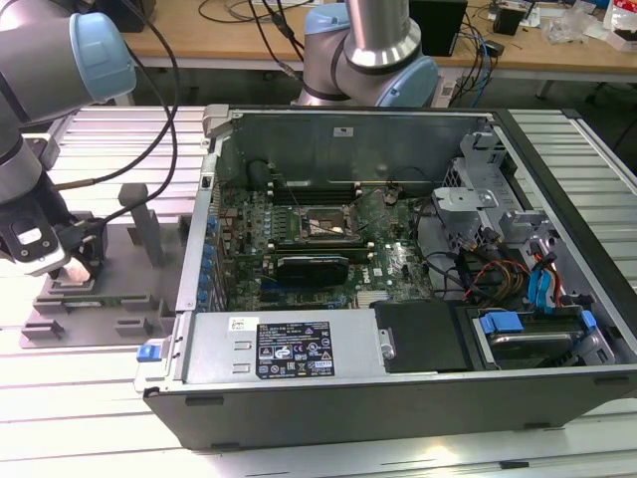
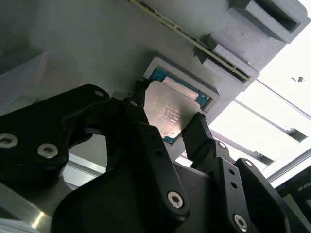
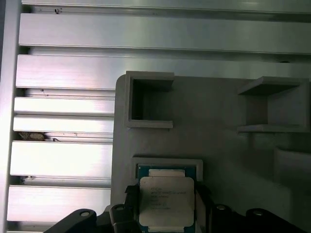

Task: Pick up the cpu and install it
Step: 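Pick up the cpu and move it towards the insertion slot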

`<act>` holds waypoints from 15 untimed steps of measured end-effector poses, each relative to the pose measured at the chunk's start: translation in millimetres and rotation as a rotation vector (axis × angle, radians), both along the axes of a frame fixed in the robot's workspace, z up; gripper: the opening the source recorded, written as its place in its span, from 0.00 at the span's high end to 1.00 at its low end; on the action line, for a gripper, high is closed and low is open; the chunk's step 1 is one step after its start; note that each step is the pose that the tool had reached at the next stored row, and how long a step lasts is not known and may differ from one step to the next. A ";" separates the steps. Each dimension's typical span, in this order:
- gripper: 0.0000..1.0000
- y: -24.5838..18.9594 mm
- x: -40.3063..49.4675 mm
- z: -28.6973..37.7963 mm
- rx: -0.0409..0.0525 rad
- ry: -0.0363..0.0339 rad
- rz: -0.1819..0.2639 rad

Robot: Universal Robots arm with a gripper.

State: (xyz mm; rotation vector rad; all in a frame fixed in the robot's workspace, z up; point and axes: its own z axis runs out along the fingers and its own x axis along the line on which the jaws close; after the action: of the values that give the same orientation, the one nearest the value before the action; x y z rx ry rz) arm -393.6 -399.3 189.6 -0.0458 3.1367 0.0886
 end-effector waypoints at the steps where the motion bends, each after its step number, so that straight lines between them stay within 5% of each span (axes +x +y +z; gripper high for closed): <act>1: 0.45 0.0 0.0 0.1 -0.0001 0.0002 0.000; 6: 0.45 0.0 -0.1 0.4 -0.0002 0.0003 0.000; 15: 0.45 0.1 0.0 19.4 -0.0002 0.0003 0.000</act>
State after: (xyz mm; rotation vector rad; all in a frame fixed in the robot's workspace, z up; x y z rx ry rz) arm -393.6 -399.2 209.0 -0.0459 3.1370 0.0883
